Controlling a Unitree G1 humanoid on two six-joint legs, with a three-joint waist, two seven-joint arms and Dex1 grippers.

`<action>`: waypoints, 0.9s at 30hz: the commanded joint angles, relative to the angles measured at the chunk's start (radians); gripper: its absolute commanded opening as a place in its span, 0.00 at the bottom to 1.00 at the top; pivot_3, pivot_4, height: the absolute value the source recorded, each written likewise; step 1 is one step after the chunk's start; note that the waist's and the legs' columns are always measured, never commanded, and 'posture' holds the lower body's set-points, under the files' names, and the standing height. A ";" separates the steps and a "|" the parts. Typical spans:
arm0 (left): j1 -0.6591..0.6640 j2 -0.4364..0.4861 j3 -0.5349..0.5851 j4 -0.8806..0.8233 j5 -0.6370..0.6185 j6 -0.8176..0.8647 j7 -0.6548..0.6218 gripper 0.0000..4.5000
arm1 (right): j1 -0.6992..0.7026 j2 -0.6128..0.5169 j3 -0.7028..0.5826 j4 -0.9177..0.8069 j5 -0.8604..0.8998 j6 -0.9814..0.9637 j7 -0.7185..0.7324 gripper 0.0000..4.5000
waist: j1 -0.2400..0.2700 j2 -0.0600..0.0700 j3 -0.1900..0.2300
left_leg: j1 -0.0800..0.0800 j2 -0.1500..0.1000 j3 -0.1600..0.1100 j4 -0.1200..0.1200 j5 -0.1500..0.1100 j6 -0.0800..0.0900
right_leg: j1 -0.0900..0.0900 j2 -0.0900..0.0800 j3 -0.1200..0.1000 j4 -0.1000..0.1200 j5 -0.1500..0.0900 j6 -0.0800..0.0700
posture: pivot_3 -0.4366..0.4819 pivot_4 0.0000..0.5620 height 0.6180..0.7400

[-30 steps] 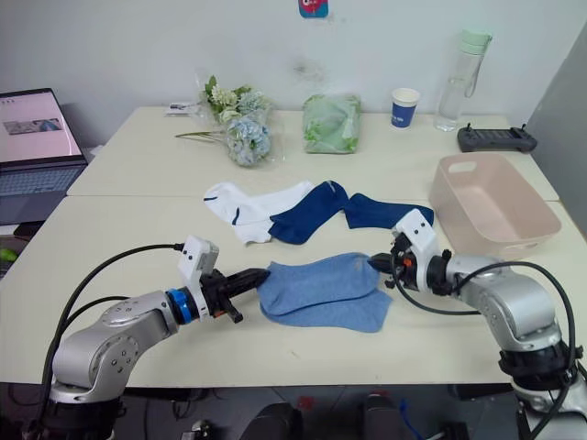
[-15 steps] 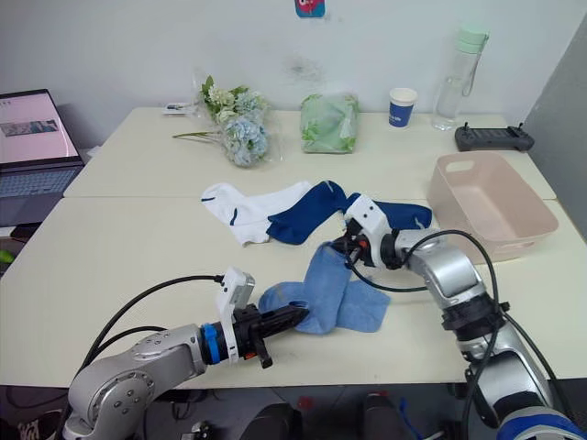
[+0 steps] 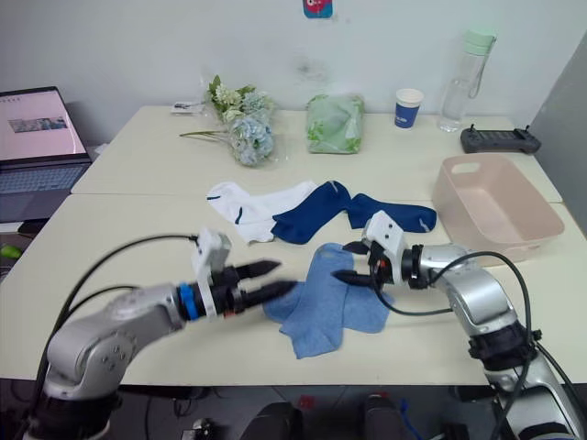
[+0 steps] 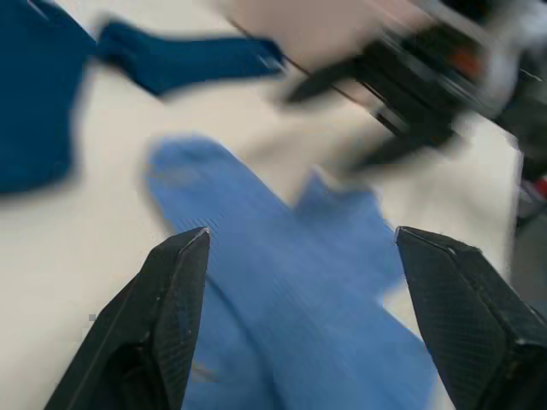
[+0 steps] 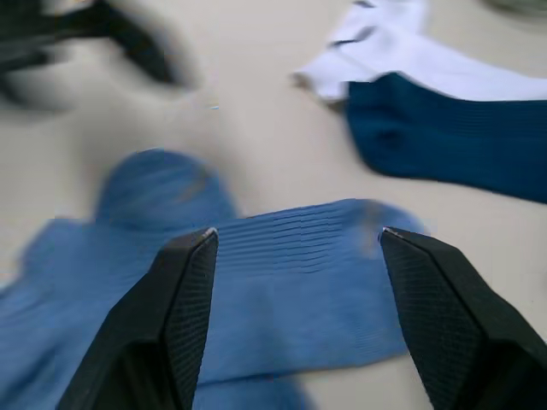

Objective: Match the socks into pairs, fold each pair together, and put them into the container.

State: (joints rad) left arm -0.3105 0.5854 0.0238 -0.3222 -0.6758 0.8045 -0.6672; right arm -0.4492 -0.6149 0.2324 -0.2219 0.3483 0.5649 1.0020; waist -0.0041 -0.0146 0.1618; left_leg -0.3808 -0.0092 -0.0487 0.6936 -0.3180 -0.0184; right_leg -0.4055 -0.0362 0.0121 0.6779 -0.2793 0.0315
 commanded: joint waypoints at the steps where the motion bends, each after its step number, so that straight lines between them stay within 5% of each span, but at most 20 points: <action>1: -0.132 -0.034 -0.134 0.214 0.200 -0.166 -0.019 0.76 | 0.041 -0.045 0.053 -0.081 -0.023 -0.065 0.071 0.73 | 0.000 0.000 0.000 | 0.000 0.000 0.000 0.000 0.000 0.000 | 0.000 0.000 0.000 0.000 0.000 0.000 | 0.48 0.27 1.00; 7: -0.282 -0.136 -0.284 0.504 0.379 -0.324 -0.088 0.76 | 0.089 -0.086 0.195 -0.067 -0.171 -0.328 0.174 0.73 | -0.010 -0.001 0.001 | -0.001 0.000 0.001 0.000 0.001 -0.002 | -0.001 0.001 0.000 0.000 0.000 0.000 | 0.48 0.27 1.00; 14: -0.342 -0.184 -0.329 0.646 0.481 -0.391 -0.136 0.76 | 0.074 -0.040 0.270 -0.024 -0.264 -0.429 0.187 0.73 | -0.019 -0.001 0.001 | 0.000 0.001 -0.001 0.002 0.002 -0.003 | -0.001 0.001 -0.001 0.001 0.000 0.000 | 0.48 0.27 1.00; 16: -0.355 -0.196 -0.319 0.667 0.491 -0.399 -0.144 0.67 | 0.064 -0.023 0.285 0.012 -0.297 -0.459 0.177 0.73 | -0.019 -0.001 0.001 | 0.000 0.000 -0.001 0.002 0.002 -0.003 | 0.000 0.001 -0.001 0.001 0.000 0.000 | 0.48 0.27 1.00; 20: -0.358 -0.205 -0.301 0.675 0.500 -0.403 -0.153 0.42 | 0.043 0.005 0.288 0.072 -0.337 -0.511 0.165 0.52 | -0.020 -0.001 0.001 | 0.000 0.000 -0.001 0.002 0.002 -0.004 | 0.000 0.001 -0.001 0.001 0.000 0.000 | 0.48 0.27 1.00; 27: -0.326 -0.199 -0.249 0.632 0.487 -0.376 -0.142 0.00 | 0.039 -0.015 0.215 0.035 -0.276 -0.480 0.188 0.01 | -0.020 -0.001 0.001 | 0.000 0.000 -0.001 0.002 0.002 -0.004 | 0.000 0.000 -0.001 0.001 0.000 0.000 | 0.48 0.27 1.00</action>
State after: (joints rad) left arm -0.6394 0.3830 -0.2561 0.3463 -0.1823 0.4238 -0.8161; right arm -0.4011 -0.6204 0.4865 -0.1490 0.0450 0.0847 1.1800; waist -0.0240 -0.0156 0.1623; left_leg -0.3811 -0.0089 -0.0498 0.6955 -0.3157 -0.0224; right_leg -0.4058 -0.0358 0.0116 0.6791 -0.2794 0.0319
